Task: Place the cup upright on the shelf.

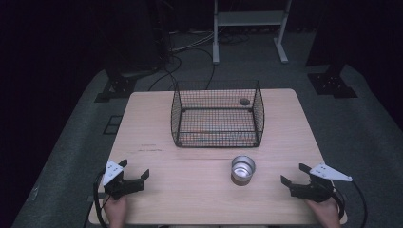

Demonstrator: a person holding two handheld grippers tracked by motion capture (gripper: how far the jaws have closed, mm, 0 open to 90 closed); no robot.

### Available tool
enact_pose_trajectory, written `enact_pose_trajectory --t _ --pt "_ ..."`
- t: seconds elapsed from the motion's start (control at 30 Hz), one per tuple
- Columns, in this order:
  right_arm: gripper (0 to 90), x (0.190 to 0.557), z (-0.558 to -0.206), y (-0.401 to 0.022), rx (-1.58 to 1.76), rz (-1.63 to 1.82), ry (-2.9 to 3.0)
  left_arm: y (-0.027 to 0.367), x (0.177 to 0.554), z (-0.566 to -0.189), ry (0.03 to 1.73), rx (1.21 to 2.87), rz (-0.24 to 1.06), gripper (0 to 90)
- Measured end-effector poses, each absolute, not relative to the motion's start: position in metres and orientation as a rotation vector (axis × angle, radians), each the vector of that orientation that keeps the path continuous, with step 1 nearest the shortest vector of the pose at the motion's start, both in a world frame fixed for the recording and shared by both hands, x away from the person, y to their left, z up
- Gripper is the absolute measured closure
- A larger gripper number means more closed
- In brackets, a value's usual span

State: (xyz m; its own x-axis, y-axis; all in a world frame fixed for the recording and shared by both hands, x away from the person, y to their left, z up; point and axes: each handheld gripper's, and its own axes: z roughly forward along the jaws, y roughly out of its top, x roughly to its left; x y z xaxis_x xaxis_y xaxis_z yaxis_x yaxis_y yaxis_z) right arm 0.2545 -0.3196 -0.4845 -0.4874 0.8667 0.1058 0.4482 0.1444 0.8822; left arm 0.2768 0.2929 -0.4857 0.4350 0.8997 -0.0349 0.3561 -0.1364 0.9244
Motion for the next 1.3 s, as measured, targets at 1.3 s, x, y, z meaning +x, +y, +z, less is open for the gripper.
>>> enact_pose_trajectory --t 1.3 --pt "8.0 0.246 -0.475 -0.282 1.092 1.311 2.097 0.293 0.275 -0.486 1.09 1.704 0.696 0.0"
